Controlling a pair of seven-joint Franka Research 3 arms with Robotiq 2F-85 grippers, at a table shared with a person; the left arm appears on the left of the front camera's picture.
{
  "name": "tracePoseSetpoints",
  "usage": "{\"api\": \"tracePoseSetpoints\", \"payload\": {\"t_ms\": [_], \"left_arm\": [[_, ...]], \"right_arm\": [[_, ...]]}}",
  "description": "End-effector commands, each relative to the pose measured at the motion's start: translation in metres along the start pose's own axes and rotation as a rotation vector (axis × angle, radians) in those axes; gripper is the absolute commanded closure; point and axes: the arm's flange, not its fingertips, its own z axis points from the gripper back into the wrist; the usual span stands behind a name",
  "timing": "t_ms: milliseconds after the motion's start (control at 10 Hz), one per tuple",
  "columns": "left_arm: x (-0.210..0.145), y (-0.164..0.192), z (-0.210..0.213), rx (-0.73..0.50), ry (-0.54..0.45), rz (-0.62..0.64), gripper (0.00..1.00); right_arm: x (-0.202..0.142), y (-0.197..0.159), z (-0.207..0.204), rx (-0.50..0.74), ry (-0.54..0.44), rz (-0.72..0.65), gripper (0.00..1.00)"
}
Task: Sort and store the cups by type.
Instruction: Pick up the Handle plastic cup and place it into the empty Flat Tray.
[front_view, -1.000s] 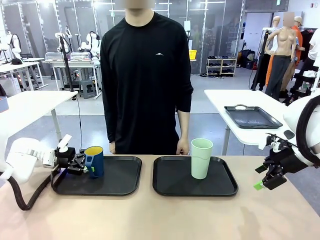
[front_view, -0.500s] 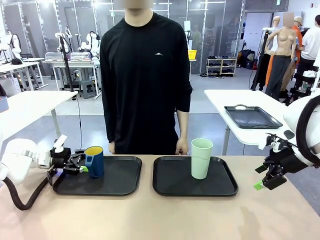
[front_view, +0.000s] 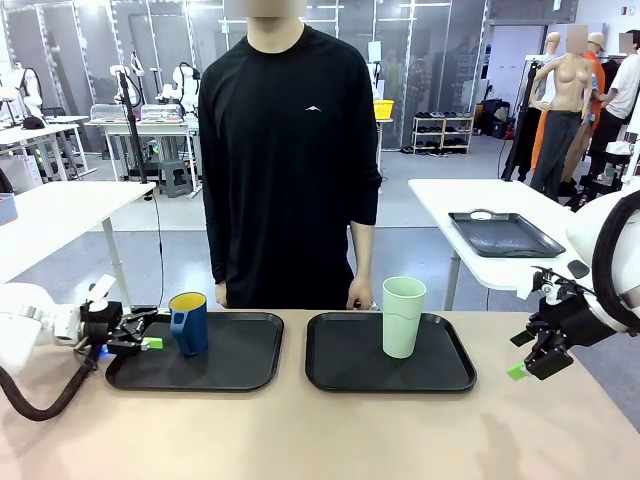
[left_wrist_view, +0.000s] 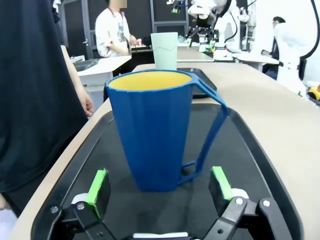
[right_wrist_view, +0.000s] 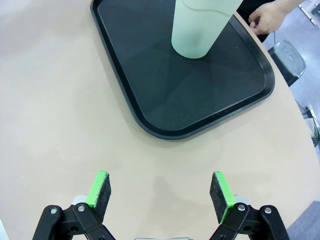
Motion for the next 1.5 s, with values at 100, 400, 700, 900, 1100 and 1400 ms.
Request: {"api": "tracePoseSetpoints", "payload": {"t_ms": [100, 400, 700, 900, 1100, 1400], "left_arm": [[0.018, -0.03, 0.025, 0.086, 0.034, -0.016, 0.0], [0.032, -0.044, 0.036, 0.12, 0.074, -0.001, 0.0], [0.034, -0.05, 0.049, 0.208, 0.076, 0.004, 0.0], [0.03, -0.041, 0.047, 0.124, 0.064, 0.015, 0.0], [0.03, -0.041, 0.047, 0.124, 0.064, 0.015, 0.0], [0.03, -0.041, 0.047, 0.124, 0.064, 0.015, 0.0]], "right_arm": [[-0.001, -0.001, -0.002, -0.001, -0.007, 0.006, 0.0], [-0.001, -0.001, -0.002, -0.001, -0.007, 0.006, 0.0], [-0.001, -0.001, -0.002, -0.001, -0.007, 0.006, 0.0], [-0.001, -0.001, -0.002, -0.001, -0.007, 0.006, 0.0], [-0.001, -0.001, -0.002, -0.001, -0.007, 0.006, 0.0], [-0.001, -0.001, -0.002, -0.001, -0.007, 0.006, 0.0]]}}
